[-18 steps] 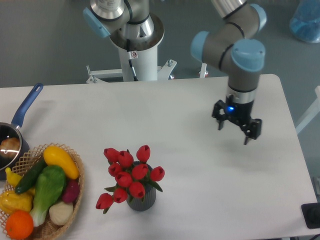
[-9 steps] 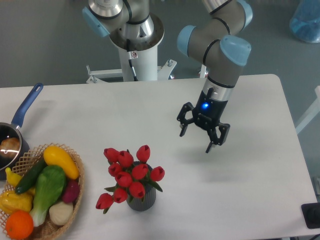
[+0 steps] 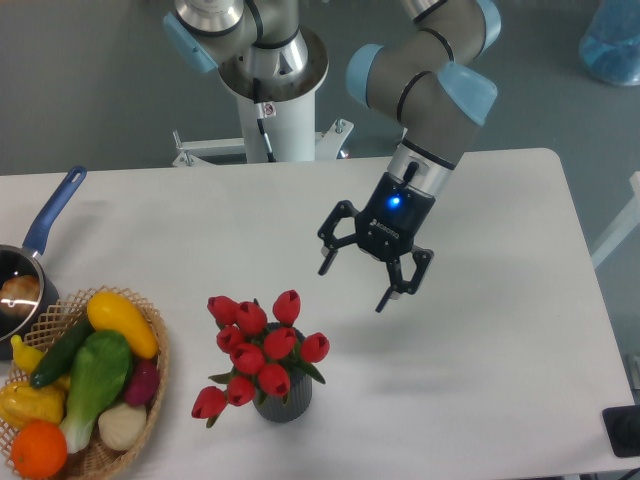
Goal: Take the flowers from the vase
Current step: 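Move the open gripper toward the red tulip stems above the vase, then lower the gripper around the tulip stems and close it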
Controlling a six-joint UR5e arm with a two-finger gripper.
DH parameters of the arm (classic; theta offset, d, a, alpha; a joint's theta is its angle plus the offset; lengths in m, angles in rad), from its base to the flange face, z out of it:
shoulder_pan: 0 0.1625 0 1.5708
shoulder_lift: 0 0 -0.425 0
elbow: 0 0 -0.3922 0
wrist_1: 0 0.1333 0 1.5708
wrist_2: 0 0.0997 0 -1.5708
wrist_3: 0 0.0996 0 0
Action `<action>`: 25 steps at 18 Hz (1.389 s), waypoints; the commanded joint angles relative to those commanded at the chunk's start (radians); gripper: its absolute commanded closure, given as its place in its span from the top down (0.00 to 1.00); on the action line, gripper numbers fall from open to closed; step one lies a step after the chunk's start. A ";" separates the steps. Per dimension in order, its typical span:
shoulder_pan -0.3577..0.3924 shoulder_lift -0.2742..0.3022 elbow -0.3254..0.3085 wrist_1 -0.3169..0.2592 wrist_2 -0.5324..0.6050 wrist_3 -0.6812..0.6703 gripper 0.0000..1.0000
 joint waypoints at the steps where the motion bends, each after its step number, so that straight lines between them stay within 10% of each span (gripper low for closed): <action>1: -0.009 -0.002 0.002 0.002 -0.002 -0.003 1.00; 19: -0.078 -0.130 0.123 0.006 -0.143 -0.028 0.96; 25: -0.080 -0.152 0.112 0.035 -0.167 -0.005 0.37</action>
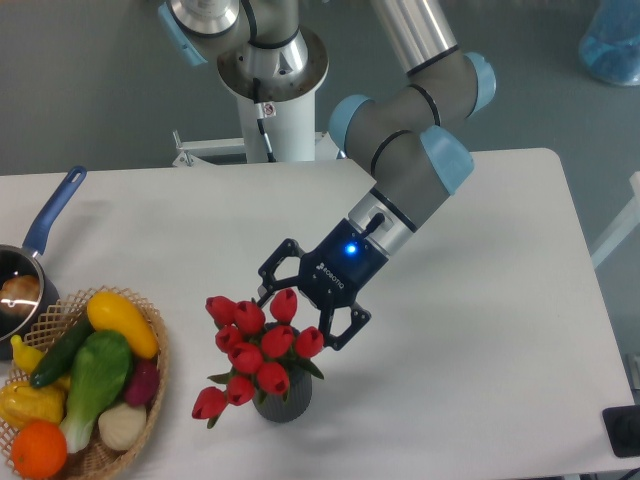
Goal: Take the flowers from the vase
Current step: 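Lower the gripper around the tulip stems and close it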
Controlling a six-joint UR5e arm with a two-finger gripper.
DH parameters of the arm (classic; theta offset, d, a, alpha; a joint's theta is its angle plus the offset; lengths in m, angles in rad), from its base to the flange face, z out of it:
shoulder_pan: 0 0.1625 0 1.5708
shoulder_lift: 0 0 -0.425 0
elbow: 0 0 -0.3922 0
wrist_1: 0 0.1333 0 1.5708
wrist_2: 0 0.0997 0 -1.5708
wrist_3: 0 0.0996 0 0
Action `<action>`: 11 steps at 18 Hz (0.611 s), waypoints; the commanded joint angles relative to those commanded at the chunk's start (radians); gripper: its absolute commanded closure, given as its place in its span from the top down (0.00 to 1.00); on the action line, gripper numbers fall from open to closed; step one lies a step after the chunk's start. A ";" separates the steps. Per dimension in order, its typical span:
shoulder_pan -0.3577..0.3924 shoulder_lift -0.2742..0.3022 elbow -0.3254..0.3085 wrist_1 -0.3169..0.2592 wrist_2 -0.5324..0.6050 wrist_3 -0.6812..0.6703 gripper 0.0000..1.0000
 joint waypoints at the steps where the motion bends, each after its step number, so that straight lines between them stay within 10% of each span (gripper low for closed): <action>1: 0.002 0.002 0.000 -0.002 0.000 0.000 0.30; 4: 0.003 0.003 -0.002 0.000 0.005 0.003 0.07; 11: 0.026 0.024 -0.002 0.000 0.008 0.020 0.00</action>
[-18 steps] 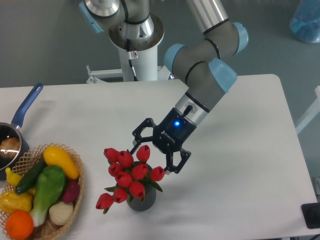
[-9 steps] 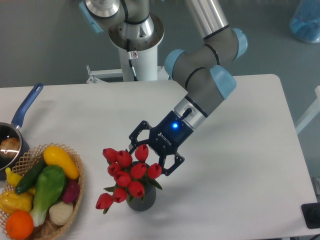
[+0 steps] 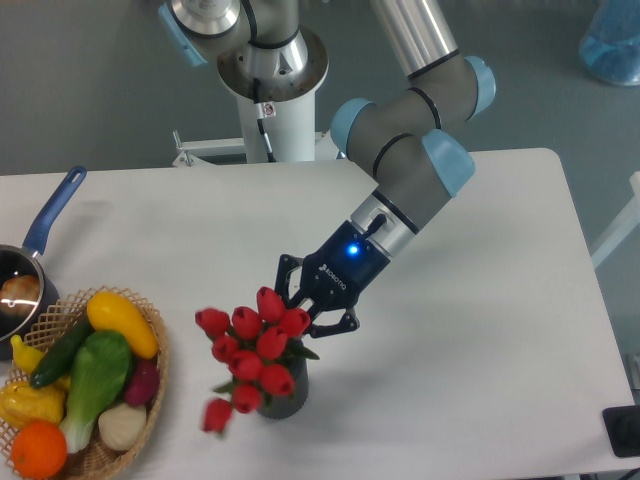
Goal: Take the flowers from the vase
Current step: 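Lower the gripper around the tulip stems and close it, then lift the gripped tulips up out of the grey vase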
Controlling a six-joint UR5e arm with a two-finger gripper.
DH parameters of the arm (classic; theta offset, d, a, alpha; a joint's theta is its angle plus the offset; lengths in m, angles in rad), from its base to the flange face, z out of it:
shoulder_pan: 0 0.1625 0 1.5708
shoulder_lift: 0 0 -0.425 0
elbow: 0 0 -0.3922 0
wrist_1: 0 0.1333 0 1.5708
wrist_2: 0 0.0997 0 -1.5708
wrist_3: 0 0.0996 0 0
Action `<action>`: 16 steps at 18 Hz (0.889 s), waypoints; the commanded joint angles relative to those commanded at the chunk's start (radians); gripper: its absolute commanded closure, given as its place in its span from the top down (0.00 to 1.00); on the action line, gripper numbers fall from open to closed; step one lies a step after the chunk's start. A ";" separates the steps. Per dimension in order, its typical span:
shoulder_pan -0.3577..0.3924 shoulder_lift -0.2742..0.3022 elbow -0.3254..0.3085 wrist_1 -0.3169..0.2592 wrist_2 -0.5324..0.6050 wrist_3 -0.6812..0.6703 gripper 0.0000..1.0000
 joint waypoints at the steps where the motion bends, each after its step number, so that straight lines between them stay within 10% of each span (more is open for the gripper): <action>1: 0.003 0.006 0.000 0.000 0.000 0.000 0.00; 16: 0.054 0.140 0.012 -0.002 -0.188 -0.144 0.00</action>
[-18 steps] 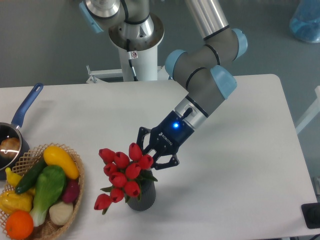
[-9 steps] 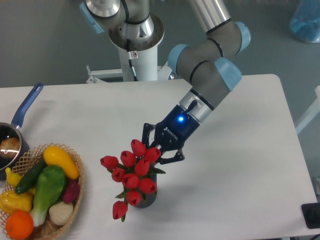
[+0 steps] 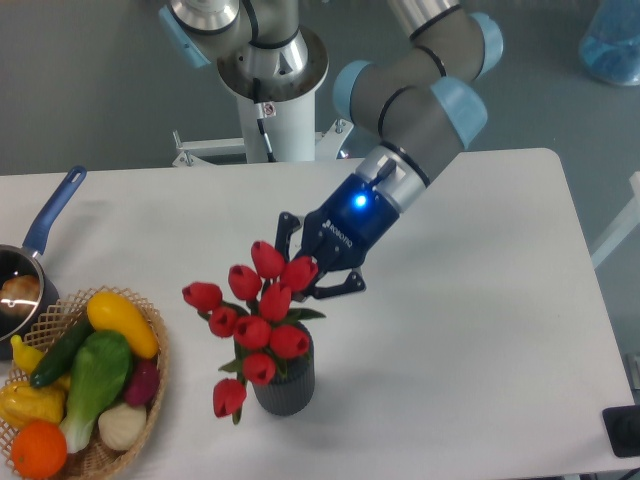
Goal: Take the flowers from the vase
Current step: 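Lift the gripped tulips up out of the grey vase, then carry the tulip bunch away from the vase, holding it raised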
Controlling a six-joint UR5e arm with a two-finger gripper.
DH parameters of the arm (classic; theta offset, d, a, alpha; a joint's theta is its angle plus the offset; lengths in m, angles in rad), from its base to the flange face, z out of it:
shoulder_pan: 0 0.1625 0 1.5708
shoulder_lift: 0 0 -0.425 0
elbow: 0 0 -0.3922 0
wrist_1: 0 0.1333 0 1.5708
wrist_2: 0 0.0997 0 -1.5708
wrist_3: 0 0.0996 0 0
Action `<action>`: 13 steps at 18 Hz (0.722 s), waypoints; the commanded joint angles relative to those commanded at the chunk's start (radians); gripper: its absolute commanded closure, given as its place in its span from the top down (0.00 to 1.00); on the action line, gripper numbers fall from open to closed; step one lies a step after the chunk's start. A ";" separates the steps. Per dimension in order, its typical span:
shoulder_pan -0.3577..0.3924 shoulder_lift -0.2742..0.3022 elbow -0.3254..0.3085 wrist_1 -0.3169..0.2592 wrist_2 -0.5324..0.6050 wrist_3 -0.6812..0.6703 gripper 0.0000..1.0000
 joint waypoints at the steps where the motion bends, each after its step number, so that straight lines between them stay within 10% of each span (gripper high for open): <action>1: 0.012 0.008 0.002 0.000 -0.025 0.000 0.00; 13: 0.118 0.034 0.075 -0.002 -0.187 -0.140 0.00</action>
